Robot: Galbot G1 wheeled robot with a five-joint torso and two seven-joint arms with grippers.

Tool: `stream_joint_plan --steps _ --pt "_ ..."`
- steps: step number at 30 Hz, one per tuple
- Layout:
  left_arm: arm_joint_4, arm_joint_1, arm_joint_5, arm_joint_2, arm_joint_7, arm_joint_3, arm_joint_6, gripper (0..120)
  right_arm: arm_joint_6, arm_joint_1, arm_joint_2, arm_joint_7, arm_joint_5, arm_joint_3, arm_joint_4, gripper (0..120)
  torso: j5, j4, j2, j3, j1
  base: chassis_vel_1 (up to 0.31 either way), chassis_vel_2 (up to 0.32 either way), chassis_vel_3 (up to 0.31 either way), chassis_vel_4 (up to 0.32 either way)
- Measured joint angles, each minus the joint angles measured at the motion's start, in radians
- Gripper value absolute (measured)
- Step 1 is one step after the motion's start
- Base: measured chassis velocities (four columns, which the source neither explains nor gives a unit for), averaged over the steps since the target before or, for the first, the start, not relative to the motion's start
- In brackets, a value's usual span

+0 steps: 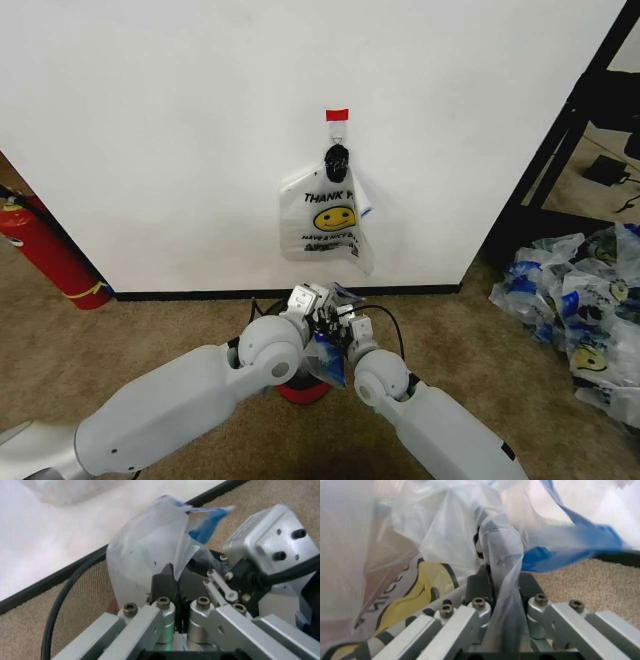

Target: Pick up the garbage bag from the wall and place it over the trash bin.

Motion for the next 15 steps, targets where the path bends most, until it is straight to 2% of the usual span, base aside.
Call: stream_joint_plan --steps 15 --pt "0.003 0.006 -0.004 0.058 0.005 -0.080 -0.011 0 0.079 -0.092 -0.015 -0.006 -0.031 0.073 0.061 3 -0.0004 -0.0004 0.000 0.000 0.000 0.000 0.000 0.000 0.000"
